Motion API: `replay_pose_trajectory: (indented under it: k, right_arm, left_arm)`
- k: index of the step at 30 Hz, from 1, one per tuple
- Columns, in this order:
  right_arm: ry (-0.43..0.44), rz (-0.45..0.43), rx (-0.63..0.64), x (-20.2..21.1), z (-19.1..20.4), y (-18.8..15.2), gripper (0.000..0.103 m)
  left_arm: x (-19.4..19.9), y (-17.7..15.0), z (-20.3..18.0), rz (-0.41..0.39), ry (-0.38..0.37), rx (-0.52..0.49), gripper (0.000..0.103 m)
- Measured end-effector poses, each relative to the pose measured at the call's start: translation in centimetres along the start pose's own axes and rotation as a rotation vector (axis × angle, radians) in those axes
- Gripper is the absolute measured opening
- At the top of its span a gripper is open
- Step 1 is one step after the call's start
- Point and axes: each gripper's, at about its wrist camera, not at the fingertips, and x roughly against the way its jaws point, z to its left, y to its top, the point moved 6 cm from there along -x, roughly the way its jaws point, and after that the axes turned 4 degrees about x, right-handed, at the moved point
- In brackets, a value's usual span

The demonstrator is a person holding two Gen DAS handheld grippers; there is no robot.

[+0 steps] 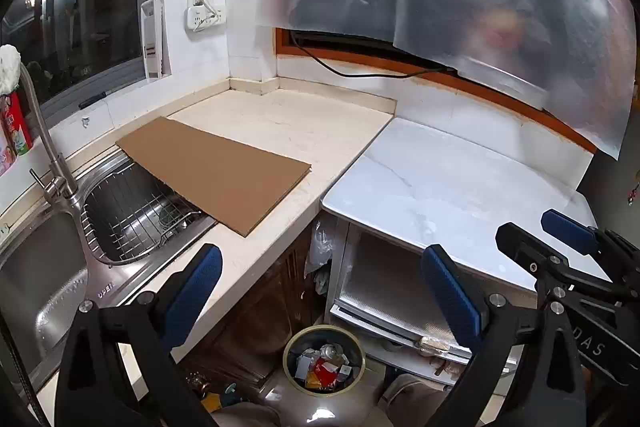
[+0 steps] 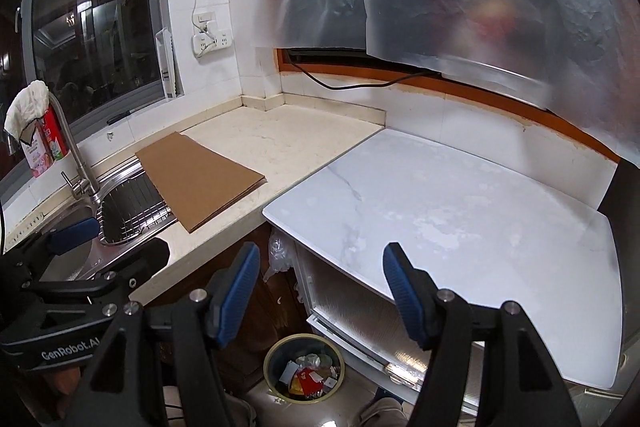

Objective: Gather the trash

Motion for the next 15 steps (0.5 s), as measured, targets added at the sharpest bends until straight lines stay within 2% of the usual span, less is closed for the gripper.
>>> replay_pose_trajectory:
  k: [15]
  right_arm:
    - [-0.031, -0.046, -0.010, 1.1, 0.0, 1.0, 0.065]
  left_arm:
    - [0.8, 1.1, -0.8, -0.038, 0.016, 0.001, 0.099]
